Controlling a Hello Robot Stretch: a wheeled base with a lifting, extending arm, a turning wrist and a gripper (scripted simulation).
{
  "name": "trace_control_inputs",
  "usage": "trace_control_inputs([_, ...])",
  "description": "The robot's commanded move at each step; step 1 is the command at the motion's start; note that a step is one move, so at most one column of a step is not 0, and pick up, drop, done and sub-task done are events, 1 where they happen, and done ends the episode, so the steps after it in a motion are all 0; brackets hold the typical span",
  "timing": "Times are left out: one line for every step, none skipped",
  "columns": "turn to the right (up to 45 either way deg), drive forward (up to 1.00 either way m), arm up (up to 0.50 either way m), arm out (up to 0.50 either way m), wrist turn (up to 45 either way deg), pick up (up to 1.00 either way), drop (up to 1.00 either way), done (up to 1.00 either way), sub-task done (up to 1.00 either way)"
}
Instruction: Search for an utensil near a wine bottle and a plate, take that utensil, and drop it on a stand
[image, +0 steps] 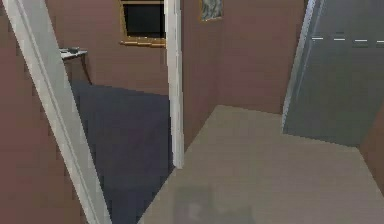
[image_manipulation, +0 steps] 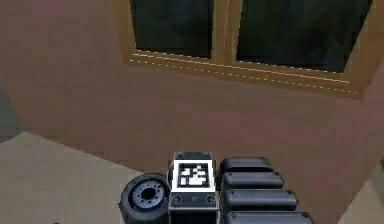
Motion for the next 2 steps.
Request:
trace_control_inputs([0.0, 1.0, 0.0, 0.0, 0.0, 0.0, 0.0, 0.0, 0.0])
trace_control_inputs([-6.0, 0.0, 0.0, 0.0, 0.0, 0.0, 0.0, 0.0, 0.0])
